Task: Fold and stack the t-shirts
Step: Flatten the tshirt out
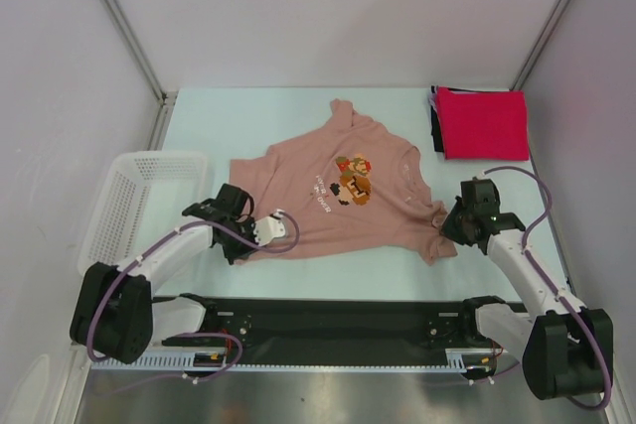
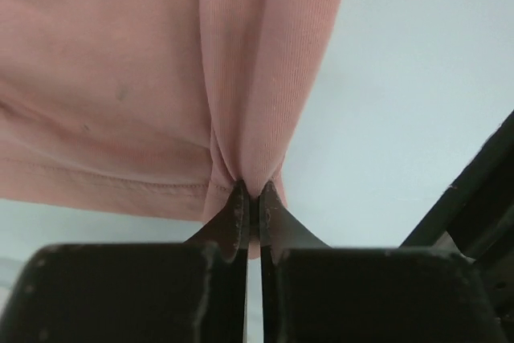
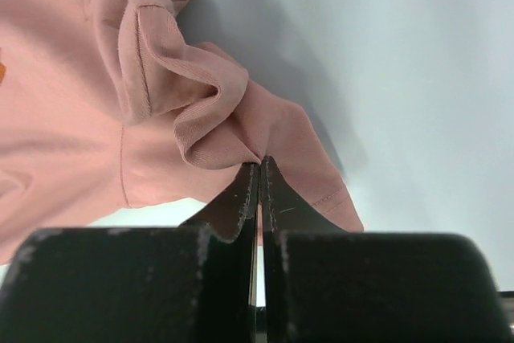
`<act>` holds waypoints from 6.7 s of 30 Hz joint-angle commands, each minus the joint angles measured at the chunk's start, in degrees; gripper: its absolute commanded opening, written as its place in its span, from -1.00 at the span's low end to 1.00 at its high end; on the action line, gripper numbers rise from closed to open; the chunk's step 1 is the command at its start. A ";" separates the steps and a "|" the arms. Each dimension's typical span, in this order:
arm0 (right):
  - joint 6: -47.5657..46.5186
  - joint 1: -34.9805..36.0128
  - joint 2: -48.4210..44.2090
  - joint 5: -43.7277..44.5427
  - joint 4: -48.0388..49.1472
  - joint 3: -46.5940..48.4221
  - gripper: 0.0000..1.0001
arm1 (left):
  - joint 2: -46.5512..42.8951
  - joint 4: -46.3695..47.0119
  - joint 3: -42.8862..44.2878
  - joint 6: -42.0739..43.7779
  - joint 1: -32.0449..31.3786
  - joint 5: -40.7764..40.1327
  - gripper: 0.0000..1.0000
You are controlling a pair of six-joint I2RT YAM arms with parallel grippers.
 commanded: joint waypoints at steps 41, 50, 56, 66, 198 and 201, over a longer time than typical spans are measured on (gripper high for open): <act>1.76 -10.59 -7.86 -18.94 -1.20 61.52 -1.00 | -6.17 -17.22 61.53 -6.36 25.26 9.89 -1.00; 5.36 -10.59 13.29 -21.13 12.34 69.12 -1.00 | 11.12 -10.45 72.31 -13.99 25.35 8.92 -0.99; 13.18 -10.59 35.27 -22.27 19.03 85.65 -1.00 | 30.35 -10.18 97.43 -23.40 25.35 6.11 -0.99; 14.33 -10.59 47.55 -23.95 14.97 110.15 -1.00 | 29.26 0.97 99.15 -24.20 25.26 4.87 -0.99; 3.43 -12.17 16.58 -25.70 22.01 15.11 -1.00 | 32.24 22.42 27.60 12.54 5.31 -5.94 -0.11; 3.17 -12.61 16.23 -25.62 21.84 15.11 -1.00 | 32.68 22.25 26.99 12.98 5.31 -6.72 -0.15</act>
